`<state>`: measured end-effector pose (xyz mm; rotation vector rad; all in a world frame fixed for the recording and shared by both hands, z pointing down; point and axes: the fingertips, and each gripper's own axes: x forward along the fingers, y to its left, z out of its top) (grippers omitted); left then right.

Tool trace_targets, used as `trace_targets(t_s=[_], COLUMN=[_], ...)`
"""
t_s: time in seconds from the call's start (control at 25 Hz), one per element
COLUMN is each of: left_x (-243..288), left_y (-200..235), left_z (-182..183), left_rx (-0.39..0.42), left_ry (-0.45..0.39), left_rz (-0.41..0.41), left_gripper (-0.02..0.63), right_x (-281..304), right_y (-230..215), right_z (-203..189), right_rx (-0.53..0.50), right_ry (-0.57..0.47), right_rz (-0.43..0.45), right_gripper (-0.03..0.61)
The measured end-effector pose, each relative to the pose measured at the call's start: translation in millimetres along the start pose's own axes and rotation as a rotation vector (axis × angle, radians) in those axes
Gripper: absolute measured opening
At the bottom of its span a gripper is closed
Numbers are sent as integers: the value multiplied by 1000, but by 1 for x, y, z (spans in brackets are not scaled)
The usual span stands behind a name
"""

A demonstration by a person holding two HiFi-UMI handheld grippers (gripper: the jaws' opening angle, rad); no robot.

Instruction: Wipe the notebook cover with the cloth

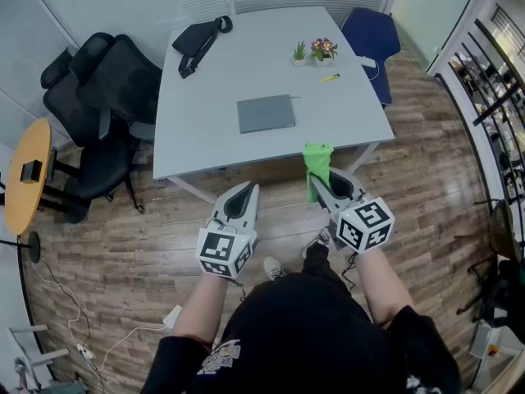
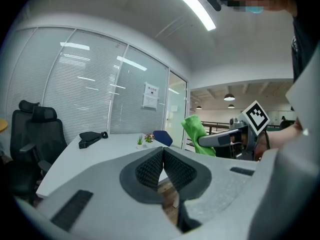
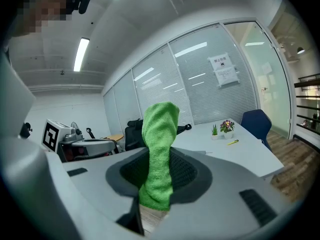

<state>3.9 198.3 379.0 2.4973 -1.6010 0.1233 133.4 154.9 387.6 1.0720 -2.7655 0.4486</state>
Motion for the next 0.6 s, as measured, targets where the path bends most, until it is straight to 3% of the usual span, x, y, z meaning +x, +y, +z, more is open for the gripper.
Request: trace_targets(t_s=[0.6], left_x=[-10], left_y=[-2], left_z=[-1], left_rx=[2], left_ry=[-3], left_rz=[4], left_gripper=[6], right_x=[-4], right_y=[8], right_z=[-2], right_rx=[-2], right_ry=[-5], right_rz=[8], right_gripper=[109])
